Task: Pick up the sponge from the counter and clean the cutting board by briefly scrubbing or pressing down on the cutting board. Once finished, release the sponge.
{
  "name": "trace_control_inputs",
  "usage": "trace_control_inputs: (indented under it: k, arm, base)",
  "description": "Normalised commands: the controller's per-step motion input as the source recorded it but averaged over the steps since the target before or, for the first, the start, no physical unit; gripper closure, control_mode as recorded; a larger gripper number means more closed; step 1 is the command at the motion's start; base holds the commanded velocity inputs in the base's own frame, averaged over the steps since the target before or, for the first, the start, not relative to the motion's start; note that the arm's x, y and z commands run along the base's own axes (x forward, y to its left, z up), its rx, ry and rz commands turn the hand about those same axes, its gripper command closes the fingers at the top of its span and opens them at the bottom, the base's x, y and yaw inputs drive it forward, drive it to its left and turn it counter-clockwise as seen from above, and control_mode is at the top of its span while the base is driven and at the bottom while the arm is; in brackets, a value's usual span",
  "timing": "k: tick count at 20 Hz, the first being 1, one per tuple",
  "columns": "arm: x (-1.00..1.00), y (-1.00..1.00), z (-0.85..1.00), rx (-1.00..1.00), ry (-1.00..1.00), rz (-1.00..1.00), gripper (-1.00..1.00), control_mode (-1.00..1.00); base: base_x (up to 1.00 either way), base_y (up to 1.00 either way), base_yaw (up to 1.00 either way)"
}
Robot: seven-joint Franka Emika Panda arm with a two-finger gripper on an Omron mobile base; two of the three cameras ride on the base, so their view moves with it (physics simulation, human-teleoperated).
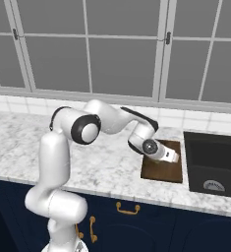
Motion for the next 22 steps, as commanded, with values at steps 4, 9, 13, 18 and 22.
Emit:
trace_control_inputs:
  k: [4,9,13,18,22]
  arm:
    - [0.76,0.0,-0.13,0.0,0.04,-0.08,1.0,-1.0]
    - [0.62,0.02,-0.52,0.0,0.0,-0.06,1.0,-1.0]
    - [0.69,0.0,-0.44,0.0,0.0,-0.05,1.0,-1.0]
    - [0.66,0.0,-0.29,-0.01,-0.03,-0.07,1.0,-1.0]
    - [-0.33,-0.13,-0.44,0.0,-0.02,-0.15,1.0,-1.0]
  base:
    - [0.0,0.0,0.0]
    - [0.0,0.0,0.0]
    - [0.0,0.0,0.0]
    - [0.0,0.0,0.0]
    - [0.0,0.0,0.0]
